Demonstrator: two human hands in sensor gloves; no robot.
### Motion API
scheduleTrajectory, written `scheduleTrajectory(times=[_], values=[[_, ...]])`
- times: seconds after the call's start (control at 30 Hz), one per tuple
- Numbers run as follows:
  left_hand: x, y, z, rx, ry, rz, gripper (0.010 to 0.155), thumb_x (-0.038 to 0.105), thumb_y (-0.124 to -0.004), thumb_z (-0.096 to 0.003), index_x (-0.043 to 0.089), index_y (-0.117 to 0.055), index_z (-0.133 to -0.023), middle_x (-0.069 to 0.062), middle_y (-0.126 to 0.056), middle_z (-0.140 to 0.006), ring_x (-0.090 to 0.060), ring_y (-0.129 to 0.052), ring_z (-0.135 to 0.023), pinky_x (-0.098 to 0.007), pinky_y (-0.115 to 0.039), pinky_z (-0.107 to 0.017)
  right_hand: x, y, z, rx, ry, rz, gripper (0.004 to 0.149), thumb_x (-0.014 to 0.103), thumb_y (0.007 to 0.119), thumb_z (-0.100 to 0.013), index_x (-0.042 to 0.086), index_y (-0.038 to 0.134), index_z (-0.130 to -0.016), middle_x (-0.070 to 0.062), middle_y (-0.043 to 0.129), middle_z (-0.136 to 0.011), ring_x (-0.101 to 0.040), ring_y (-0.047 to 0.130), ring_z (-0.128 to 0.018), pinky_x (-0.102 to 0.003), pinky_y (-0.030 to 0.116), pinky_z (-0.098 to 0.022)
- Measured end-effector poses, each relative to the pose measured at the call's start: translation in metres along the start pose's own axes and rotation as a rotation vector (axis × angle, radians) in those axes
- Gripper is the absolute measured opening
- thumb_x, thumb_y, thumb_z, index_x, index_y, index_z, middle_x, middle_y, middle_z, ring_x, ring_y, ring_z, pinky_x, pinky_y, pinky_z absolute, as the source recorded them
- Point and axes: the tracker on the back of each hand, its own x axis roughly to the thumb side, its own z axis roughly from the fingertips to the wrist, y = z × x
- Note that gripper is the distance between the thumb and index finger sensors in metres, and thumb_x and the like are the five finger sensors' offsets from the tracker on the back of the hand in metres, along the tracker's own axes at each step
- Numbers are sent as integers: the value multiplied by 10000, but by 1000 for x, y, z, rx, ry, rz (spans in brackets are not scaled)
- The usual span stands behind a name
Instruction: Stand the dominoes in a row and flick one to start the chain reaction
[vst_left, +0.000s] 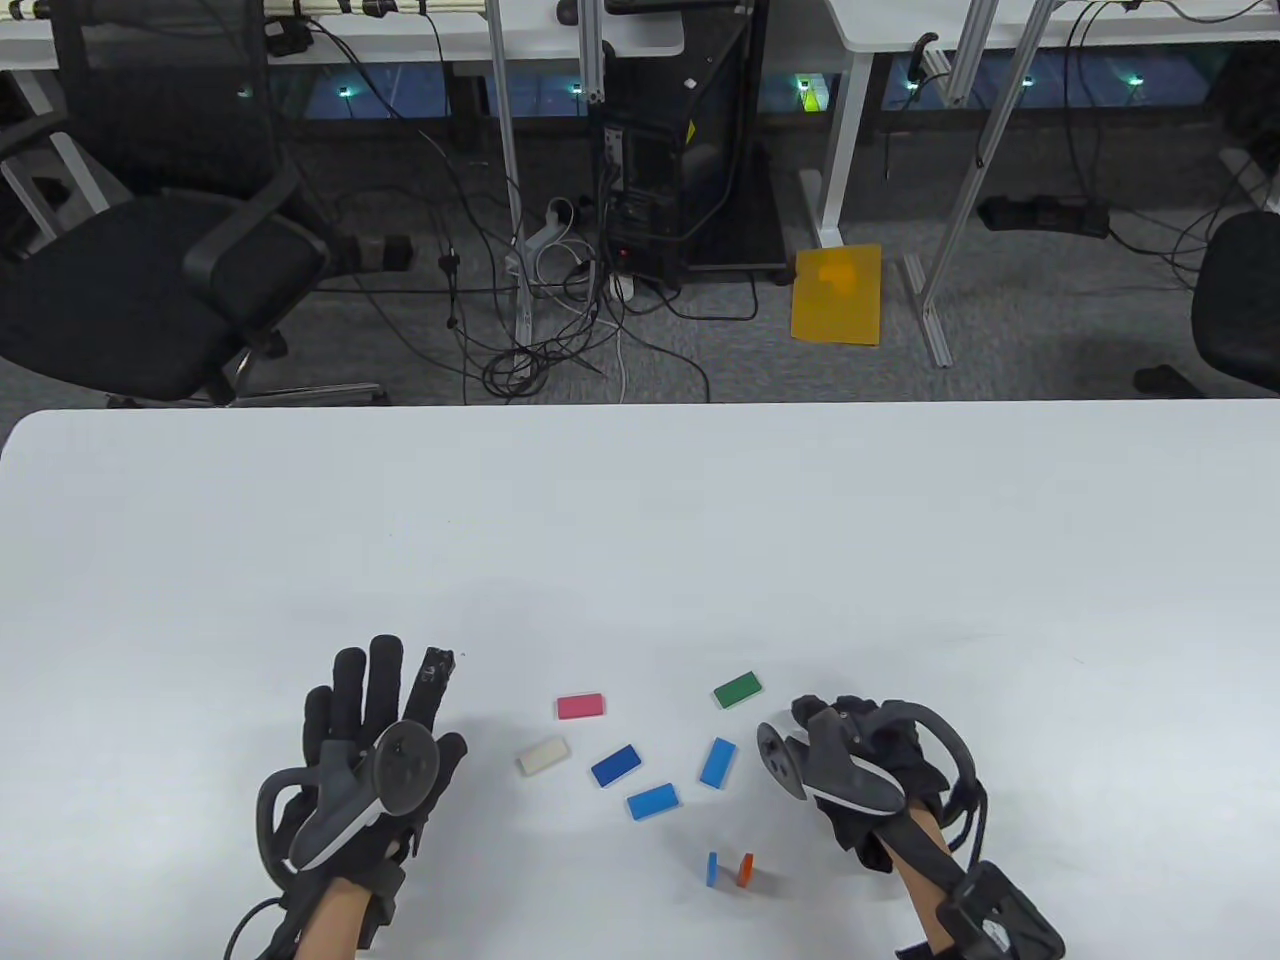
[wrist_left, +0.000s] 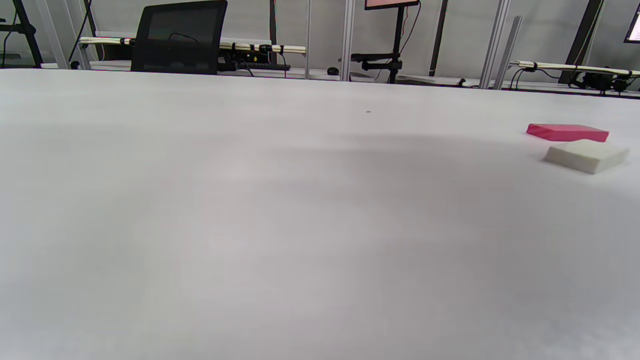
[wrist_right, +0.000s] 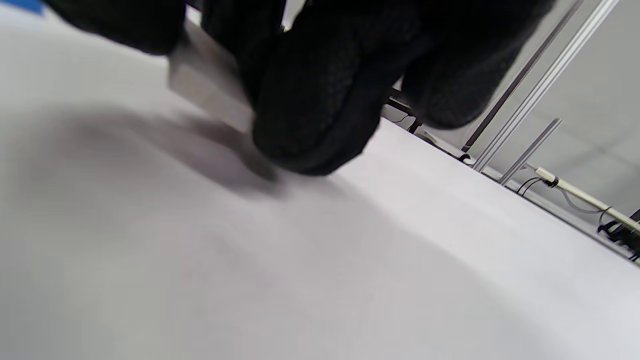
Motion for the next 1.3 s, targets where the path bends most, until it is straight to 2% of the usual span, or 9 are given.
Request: scheduleTrajectory(times=[0.2, 0.33, 0.43, 0.57, 0.67, 0.73, 0.93, 1.3], values=[[1, -1, 0, -6, 4, -13, 728, 699, -292, -440, 534, 109, -1025, 84, 171, -1155, -279, 117, -1095, -549, -52, -779, -14, -14, 42, -115, -71, -168, 574, 473, 715, -319, 262, 676, -851, -20, 899, -764, -77, 992, -439, -489, 793, -511], [3, -2, 0, 24, -8, -23, 720, 695, -301, -440, 546, 51, -1050, 85, 123, -1179, -278, 97, -1104, -550, -58, -783, -8, -17, 66, -187, -164, -126, 465, 480, 714, -324, 292, 711, -749, -2, 879, -767, -53, 963, -417, -483, 781, -523], [5, -1, 1, 33, -7, -63, 720, 696, -300, -440, 546, 43, -1054, 80, 106, -1187, -281, 85, -1109, -551, -69, -785, 2, -16, 77, -230, -219, -64, 442, 491, 715, -321, 318, 705, -727, 31, 862, -778, -28, 957, -417, -468, 780, -533], [4, -4, -1, 17, 4, -74, 720, 696, -299, -440, 541, 42, -1056, 78, 107, -1185, -281, 81, -1109, -550, -73, -784, 13, -15, 82, -234, -272, -29, 487, 496, 727, -315, 314, 713, -767, 49, 877, -768, 3, 960, -390, -441, 793, -524], [2, -6, -3, 4, 15, -78, 720, 696, -298, -441, 540, 44, -1056, 76, 112, -1183, -283, 83, -1107, -549, -72, -784, 21, -15, 85, -237, -301, 15, 655, 503, 732, -308, 220, 660, -894, 66, 877, -767, 28, 956, -366, -419, 801, -516], [1, -7, -3, 1, 18, -78, 720, 695, -298, -441, 539, 43, -1056, 76, 112, -1182, -284, 82, -1106, -548, -72, -783, 27, -15, 87, -242, -320, 35, 706, 506, 728, -308, 181, 641, -928, 68, 876, -768, 30, 955, -360, -416, 802, -515], [2, -9, -4, -45, 6, -66, 721, 697, -298, -442, 538, 41, -1058, 77, 133, -1174, -297, 111, -1092, -544, -59, -780, 44, -16, 87, -235, -336, 122, 756, 510, 717, -309, 125, 629, -955, 58, 873, -778, 37, 955, -365, -412, 807, -510], [1, -8, -3, -39, 16, -70, 723, 697, -300, -440, 536, 38, -1059, 78, 141, -1170, -292, 119, -1090, -546, -52, -777, 50, -19, 89, -253, -354, 139, 795, 515, 709, -317, 95, 595, -982, 58, 866, -788, 33, 959, -379, -417, 803, -514]])
